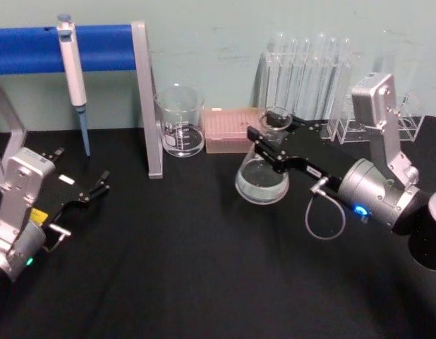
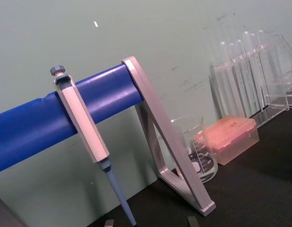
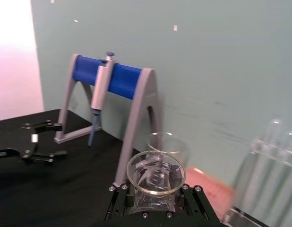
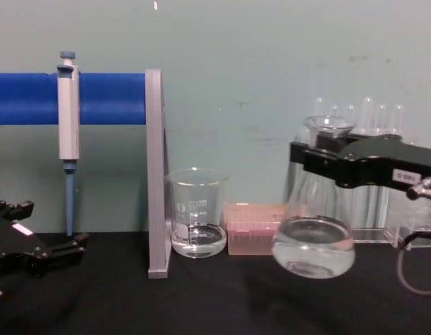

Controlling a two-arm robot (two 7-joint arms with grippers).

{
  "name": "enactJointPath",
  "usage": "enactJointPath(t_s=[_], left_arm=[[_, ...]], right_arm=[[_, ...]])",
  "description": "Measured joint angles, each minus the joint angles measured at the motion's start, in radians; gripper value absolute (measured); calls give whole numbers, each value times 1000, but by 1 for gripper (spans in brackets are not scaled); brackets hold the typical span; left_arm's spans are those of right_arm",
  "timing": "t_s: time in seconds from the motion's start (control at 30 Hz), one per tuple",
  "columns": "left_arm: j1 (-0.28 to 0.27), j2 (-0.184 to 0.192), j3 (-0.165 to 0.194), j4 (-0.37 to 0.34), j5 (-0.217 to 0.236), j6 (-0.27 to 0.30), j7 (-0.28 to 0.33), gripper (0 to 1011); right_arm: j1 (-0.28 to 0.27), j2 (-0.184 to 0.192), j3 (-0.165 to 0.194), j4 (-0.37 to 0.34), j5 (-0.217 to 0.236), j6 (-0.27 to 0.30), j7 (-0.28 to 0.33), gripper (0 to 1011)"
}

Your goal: Grasp the erlenmeyer flask with one hand, shake it three times, then place it back.

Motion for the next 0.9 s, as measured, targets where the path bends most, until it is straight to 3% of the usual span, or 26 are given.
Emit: enactJointPath(t_s=[0.9], left_arm=[[0,0,0,0,0,0,0,1001]], right_arm=[[32,13,-121,-12,47,-7,104,449]])
